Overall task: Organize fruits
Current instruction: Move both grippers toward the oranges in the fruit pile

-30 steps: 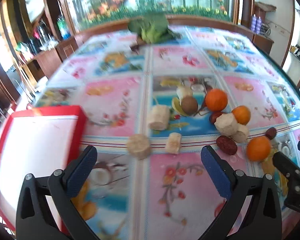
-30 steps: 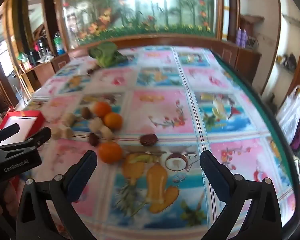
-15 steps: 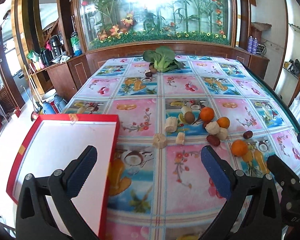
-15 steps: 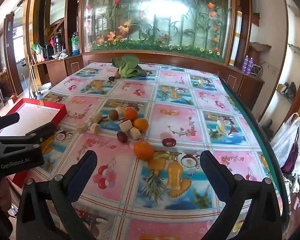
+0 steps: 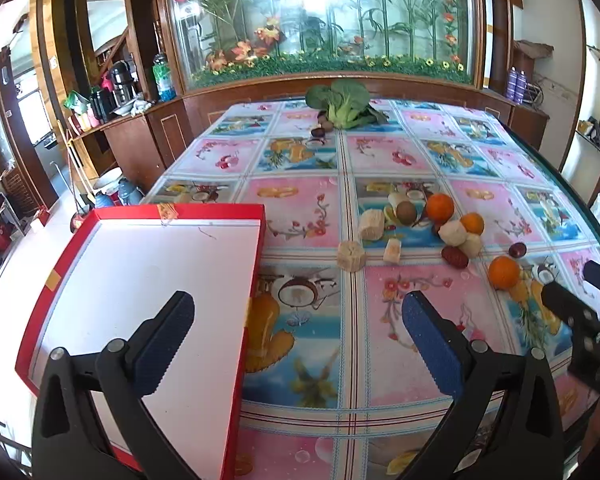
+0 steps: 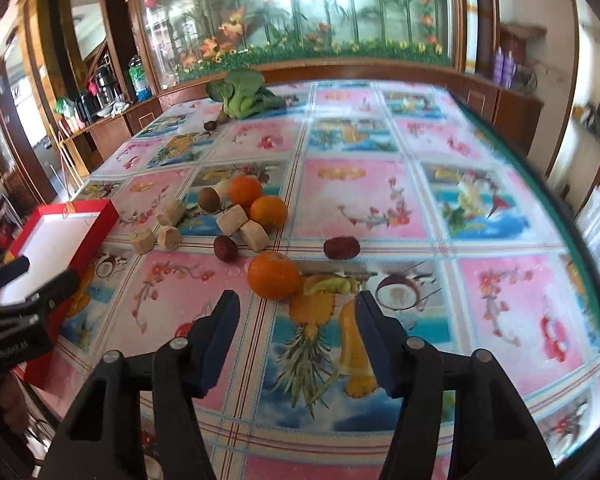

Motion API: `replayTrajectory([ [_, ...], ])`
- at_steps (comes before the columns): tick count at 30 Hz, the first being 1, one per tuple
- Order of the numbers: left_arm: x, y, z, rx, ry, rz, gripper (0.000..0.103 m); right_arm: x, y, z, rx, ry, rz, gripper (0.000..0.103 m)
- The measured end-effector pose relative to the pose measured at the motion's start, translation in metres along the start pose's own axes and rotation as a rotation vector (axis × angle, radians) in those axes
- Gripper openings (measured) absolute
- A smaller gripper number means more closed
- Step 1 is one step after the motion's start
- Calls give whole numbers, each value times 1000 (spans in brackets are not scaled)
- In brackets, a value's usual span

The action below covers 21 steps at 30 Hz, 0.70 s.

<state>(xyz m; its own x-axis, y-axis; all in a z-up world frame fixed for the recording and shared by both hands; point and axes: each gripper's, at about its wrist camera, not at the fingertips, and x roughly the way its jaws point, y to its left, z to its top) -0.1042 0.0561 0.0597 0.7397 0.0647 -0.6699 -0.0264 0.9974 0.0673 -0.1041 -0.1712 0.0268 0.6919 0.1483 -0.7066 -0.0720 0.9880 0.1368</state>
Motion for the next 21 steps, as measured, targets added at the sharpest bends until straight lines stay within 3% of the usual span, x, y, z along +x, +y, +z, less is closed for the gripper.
replayTrajectory([
  [10, 23, 3, 0, 23, 62, -51, 103, 21, 3, 11, -5, 43, 65, 57],
  [21, 31, 0, 21, 73, 67, 4, 103, 31, 2, 18, -36, 68, 46, 57],
])
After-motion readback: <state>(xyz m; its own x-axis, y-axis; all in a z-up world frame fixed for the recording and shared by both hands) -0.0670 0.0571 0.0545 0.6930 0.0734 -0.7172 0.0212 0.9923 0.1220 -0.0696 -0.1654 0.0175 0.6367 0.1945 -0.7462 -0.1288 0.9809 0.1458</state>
